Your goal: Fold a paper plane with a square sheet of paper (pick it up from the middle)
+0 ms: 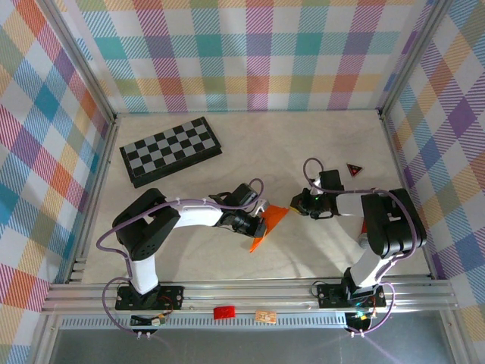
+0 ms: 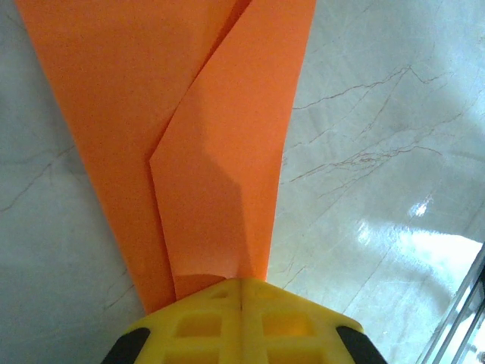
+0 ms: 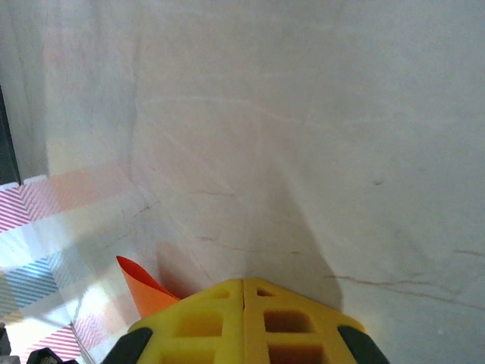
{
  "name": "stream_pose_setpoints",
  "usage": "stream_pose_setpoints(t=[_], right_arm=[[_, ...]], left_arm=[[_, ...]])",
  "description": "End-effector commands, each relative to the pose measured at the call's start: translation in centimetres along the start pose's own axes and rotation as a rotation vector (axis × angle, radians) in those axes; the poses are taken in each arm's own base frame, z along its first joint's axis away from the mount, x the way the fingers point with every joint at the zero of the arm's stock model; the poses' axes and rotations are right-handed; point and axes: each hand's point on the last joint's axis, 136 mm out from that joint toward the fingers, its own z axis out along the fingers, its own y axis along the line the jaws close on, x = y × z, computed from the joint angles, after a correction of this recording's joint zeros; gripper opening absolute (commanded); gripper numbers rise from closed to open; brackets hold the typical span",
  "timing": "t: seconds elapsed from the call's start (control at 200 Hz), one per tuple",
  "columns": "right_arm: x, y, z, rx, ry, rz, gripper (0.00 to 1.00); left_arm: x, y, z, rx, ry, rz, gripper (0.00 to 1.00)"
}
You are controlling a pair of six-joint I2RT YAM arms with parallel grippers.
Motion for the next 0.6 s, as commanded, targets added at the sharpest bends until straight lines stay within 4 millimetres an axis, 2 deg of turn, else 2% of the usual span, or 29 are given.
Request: stream_pose_setpoints(t=[0.0, 0.185, 0.255, 0.365, 0.47, 0.595], right_arm=[[-1.0, 0.8, -0.9, 0.001, -0.041, -0.041, 0.04], [-0.5, 3.7, -3.2, -0.097, -0.086, -0.077, 0.09], [0.7, 4.6, -3.0, -0.138, -0.057, -0.094, 0.09], [3.6, 5.7, -1.4, -0.157, 0.038, -0.137, 0.08], [5.6, 5.1, 0.4, -0.13, 0.113, -0.139, 0.05], [5.9, 2.7, 1.6, -0.052, 0.133, -0.102, 0.03]], left_arm=[[7.6, 6.2, 1.2, -0.209, 0.235, -0.106, 0.0], [7.2, 6.1, 1.0, -0.21, 0.222, -0.101, 0.0], [7.1, 6.1, 1.0, -0.21, 0.217, -0.1, 0.0], [6.7, 5.8, 0.9, -0.207, 0.207, -0.096, 0.0], [6.2, 5.4, 0.7, -0.197, 0.193, -0.091, 0.0], [5.4, 4.5, 0.3, -0.174, 0.172, -0.085, 0.0]])
